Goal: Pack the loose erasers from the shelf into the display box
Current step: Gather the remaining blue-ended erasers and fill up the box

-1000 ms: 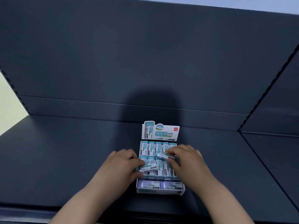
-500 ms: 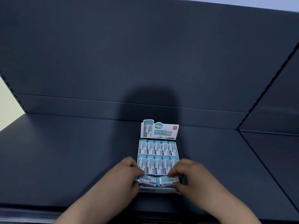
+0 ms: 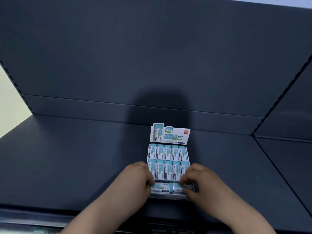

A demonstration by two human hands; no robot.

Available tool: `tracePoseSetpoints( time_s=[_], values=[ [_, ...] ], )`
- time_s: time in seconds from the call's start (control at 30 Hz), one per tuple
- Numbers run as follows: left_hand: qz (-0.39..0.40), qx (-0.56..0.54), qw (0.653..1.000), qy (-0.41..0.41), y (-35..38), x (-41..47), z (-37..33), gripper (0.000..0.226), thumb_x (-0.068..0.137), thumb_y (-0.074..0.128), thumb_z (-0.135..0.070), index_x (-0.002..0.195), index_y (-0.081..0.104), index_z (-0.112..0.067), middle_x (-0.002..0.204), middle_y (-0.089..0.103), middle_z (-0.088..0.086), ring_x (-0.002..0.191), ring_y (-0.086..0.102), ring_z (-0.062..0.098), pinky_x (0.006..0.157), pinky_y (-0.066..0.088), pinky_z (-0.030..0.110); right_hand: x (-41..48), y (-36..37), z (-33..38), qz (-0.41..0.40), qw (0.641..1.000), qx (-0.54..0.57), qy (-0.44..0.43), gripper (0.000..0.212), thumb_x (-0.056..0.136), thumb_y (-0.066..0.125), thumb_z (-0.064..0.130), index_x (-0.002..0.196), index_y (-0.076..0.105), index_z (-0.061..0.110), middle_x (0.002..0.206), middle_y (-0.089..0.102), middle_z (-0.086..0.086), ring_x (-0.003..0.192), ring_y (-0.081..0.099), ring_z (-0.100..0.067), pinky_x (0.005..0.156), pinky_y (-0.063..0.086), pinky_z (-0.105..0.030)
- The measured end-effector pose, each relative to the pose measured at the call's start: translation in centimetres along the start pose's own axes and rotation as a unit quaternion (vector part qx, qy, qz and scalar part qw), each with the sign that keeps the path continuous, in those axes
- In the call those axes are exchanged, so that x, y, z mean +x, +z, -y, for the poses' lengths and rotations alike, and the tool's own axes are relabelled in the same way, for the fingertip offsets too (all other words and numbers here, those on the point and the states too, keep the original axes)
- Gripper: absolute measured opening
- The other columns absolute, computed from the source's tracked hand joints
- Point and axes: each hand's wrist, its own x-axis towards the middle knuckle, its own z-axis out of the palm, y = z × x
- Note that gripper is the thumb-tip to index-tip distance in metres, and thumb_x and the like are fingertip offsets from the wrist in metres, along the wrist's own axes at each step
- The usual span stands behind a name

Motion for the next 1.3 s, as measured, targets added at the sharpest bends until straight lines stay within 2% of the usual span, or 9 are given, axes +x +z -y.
tracePoseSetpoints(
  time_s=[0.13,0.23,0.3,0.37,0.53,0.7,0.93,1.07,1.3],
  values=[
    [-0.04,-0.056,0.998,0.001,0.4,-0.4,0.4,0.026,0.085,0.062,-0.027,0.11,0.066,-0.028,0.098,0.045,-0.022,0.084,0.049,-0.007,0.079,0.036,0.002,-0.1,-0.2,-0.6,0.004,0.999,0.04,0.011,0.034,0.072,0.075,0.035,0.104,0.065,0.035,0.102,0.045,0.025,0.098,0.044,0.013,0.083,0.028,0.002],
    [-0.03,-0.133,0.991,0.004,1.0,-0.5,1.2,0.08,0.072,0.074,-0.043,0.136,0.026,-0.049,0.11,0.027,-0.044,0.1,0.026,-0.033,0.079,0.016,-0.012,-0.6,-0.2,-1.5,0.002,0.997,0.066,0.034,0.1,0.053,0.076,0.058,0.13,0.013,0.059,0.127,0.007,0.05,0.12,0.009,0.027,0.092,0.009,0.007],
    [0.014,-0.195,0.98,0.027,1.1,-0.7,1.5,0.096,0.067,0.078,-0.041,0.116,0.004,-0.076,0.113,0.012,-0.063,0.104,0.009,-0.041,0.08,0.009,-0.014,-0.7,0.2,-1.8,0.053,0.995,0.05,0.063,0.119,0.046,0.073,0.063,0.13,-0.01,0.057,0.133,-0.017,0.048,0.126,-0.011,0.023,0.103,0.001,-0.003],
    [0.042,-0.225,0.973,0.026,1.7,-0.9,1.8,0.106,0.066,0.077,-0.037,0.115,-0.006,-0.08,0.123,0.008,-0.062,0.113,0.009,-0.037,0.088,0.012,-0.011,-0.5,1.2,-1.9,0.086,0.992,0.056,0.074,0.127,0.052,0.075,0.059,0.141,-0.014,0.043,0.148,-0.014,0.029,0.135,-0.014,0.008,0.114,0.002,-0.022],
    [0.021,-0.19,0.981,-0.014,3.5,-0.9,2.4,0.108,0.073,0.075,-0.033,0.125,-0.016,-0.059,0.136,0.005,-0.043,0.114,0.013,-0.033,0.084,0.012,-0.013,-0.2,2.2,-2.0,0.059,0.996,0.029,0.056,0.117,0.069,0.071,0.049,0.141,-0.019,0.034,0.152,-0.008,0.021,0.136,-0.013,0.004,0.111,-0.01,-0.021],
    [0.027,-0.2,0.979,-0.031,3.8,-1.1,2.2,0.109,0.075,0.074,-0.031,0.141,-0.012,-0.04,0.133,0.01,-0.04,0.103,0.016,-0.038,0.079,0.014,-0.014,-1.3,2.0,-2.2,0.056,0.996,0.044,0.054,0.103,0.075,0.069,0.043,0.129,-0.018,0.053,0.146,-0.005,0.026,0.13,-0.009,0.013,0.108,-0.002,-0.011],
    [0.031,-0.193,0.98,-0.038,3.9,-1.5,2.0,0.108,0.077,0.072,-0.034,0.135,-0.019,-0.045,0.14,0.01,-0.034,0.121,0.017,-0.02,0.082,0.01,-0.014,-2.1,2.1,-2.3,0.048,0.995,0.057,0.061,0.103,0.076,0.07,0.04,0.125,-0.02,0.051,0.146,-0.004,0.026,0.136,-0.004,0.008,0.109,0.002,-0.01],
    [0.021,-0.167,0.985,-0.036,4.0,-1.5,1.5,0.106,0.077,0.071,-0.037,0.132,-0.019,-0.046,0.146,0.007,-0.03,0.126,0.013,-0.018,0.087,0.006,-0.012,-1.8,1.5,-2.7,0.06,0.994,0.065,0.07,0.108,0.074,0.072,0.038,0.139,-0.014,0.039,0.151,0.001,0.021,0.138,0.0,0.005,0.111,0.005,-0.014],
    [0.006,-0.09,0.994,-0.055,2.9,-1.8,0.5,0.097,0.076,0.071,-0.041,0.148,0.008,-0.022,0.154,0.012,-0.011,0.138,0.012,-0.001,0.108,0.006,0.009,-1.8,1.7,-2.9,0.069,0.994,0.052,0.06,0.104,0.079,0.067,0.042,0.144,-0.013,0.028,0.139,-0.003,0.027,0.129,-0.013,0.007,0.107,-0.007,-0.016]
  ],
)
